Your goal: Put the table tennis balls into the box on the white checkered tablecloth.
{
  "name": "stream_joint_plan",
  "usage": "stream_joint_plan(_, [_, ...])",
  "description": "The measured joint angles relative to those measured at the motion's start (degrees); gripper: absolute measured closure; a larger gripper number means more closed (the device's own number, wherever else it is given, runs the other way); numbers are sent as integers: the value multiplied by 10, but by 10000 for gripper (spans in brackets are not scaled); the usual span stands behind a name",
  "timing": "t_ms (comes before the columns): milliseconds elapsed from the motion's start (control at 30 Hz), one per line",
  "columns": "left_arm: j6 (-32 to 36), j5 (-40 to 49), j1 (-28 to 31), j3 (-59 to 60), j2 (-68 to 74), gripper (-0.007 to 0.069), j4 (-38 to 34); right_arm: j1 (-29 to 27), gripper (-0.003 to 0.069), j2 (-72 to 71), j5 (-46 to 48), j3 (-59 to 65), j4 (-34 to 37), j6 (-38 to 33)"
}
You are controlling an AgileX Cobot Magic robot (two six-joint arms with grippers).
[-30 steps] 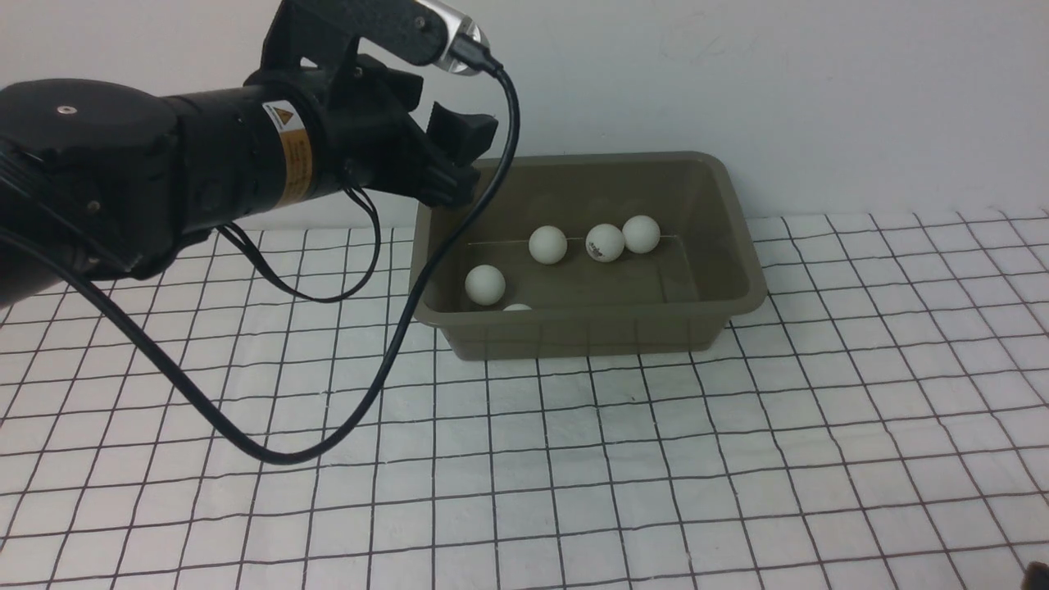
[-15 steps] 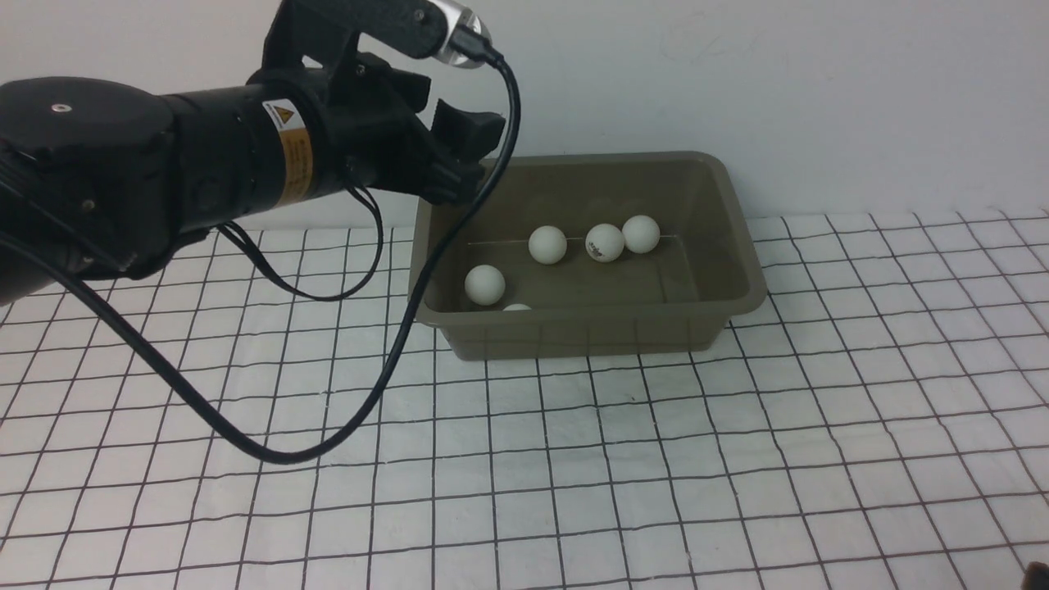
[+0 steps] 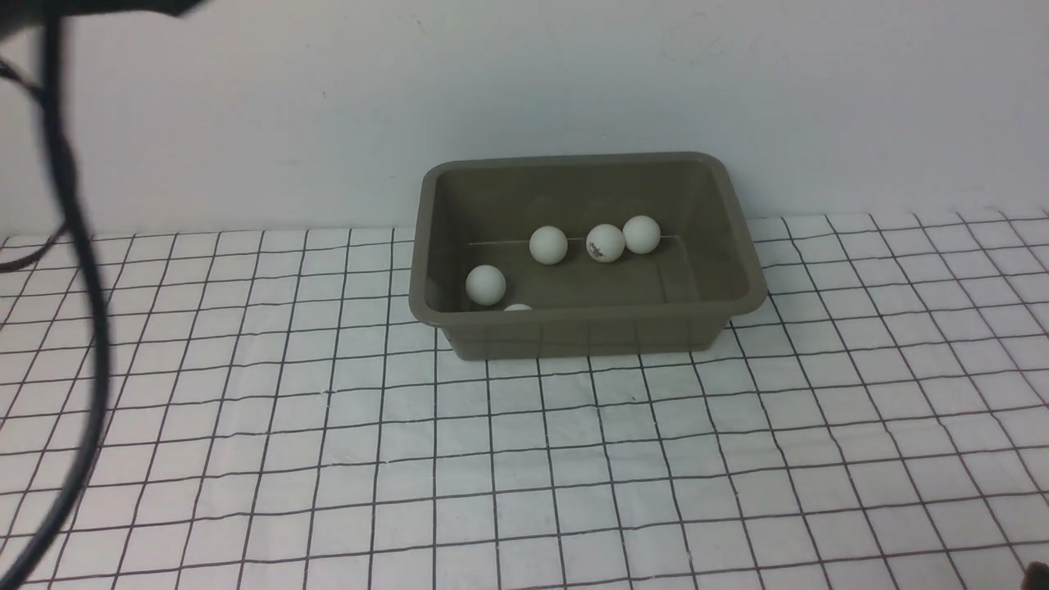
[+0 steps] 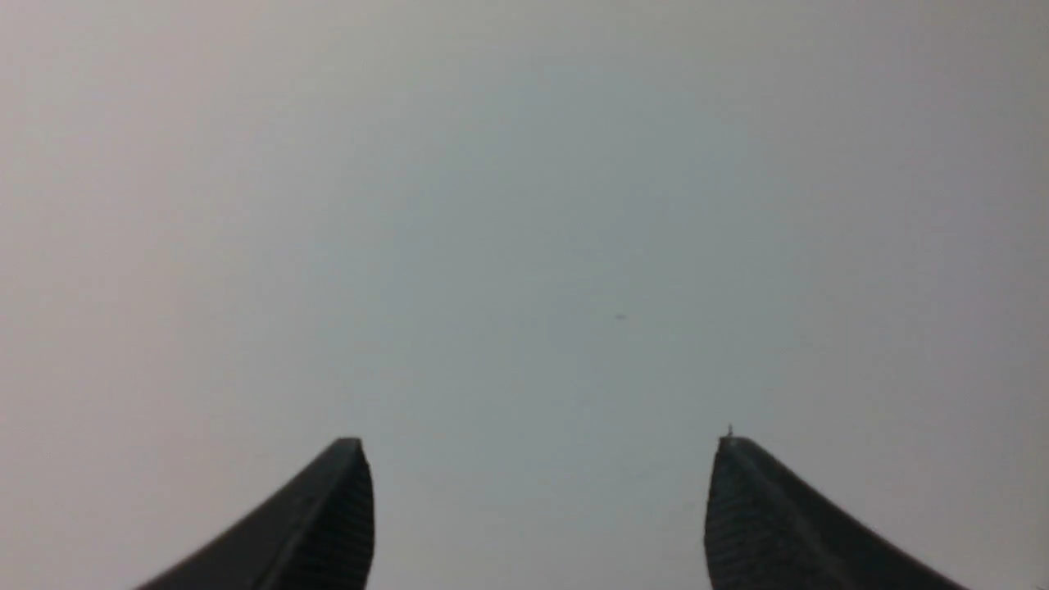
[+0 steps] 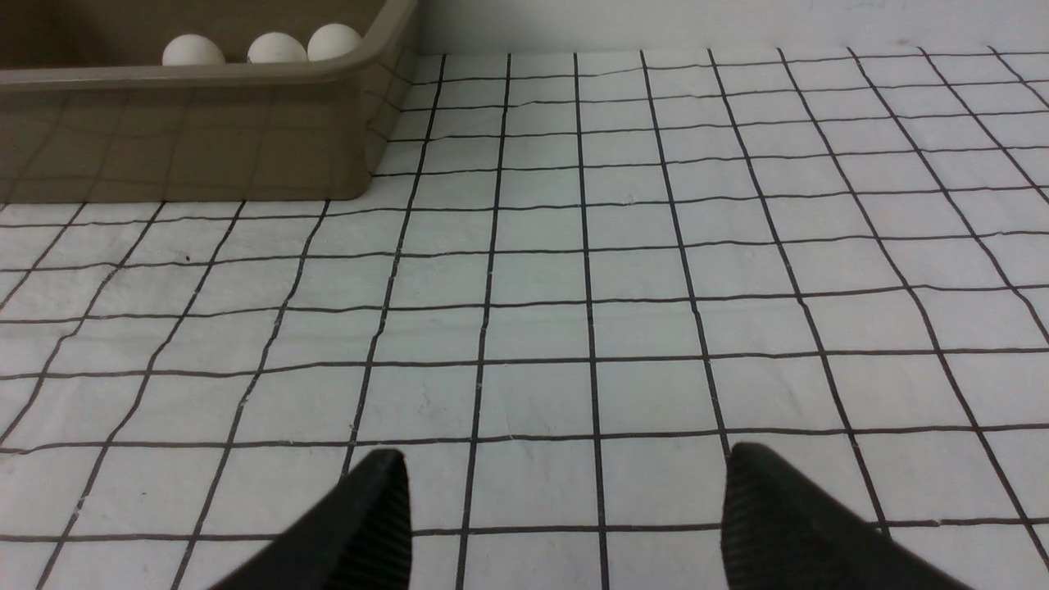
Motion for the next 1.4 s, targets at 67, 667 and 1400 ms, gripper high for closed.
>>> stream_joint_plan(67, [54,28,8,24,-32,134,-49,0,197,0,0,0,0,0])
stream_joint_plan(667, [650,288,17,432,-313,134,-605,0,197,0,0,0,0,0])
stream_joint_plan(1400, [574,340,170,597,-514,134,-589,0,197,0,0,0,0,0])
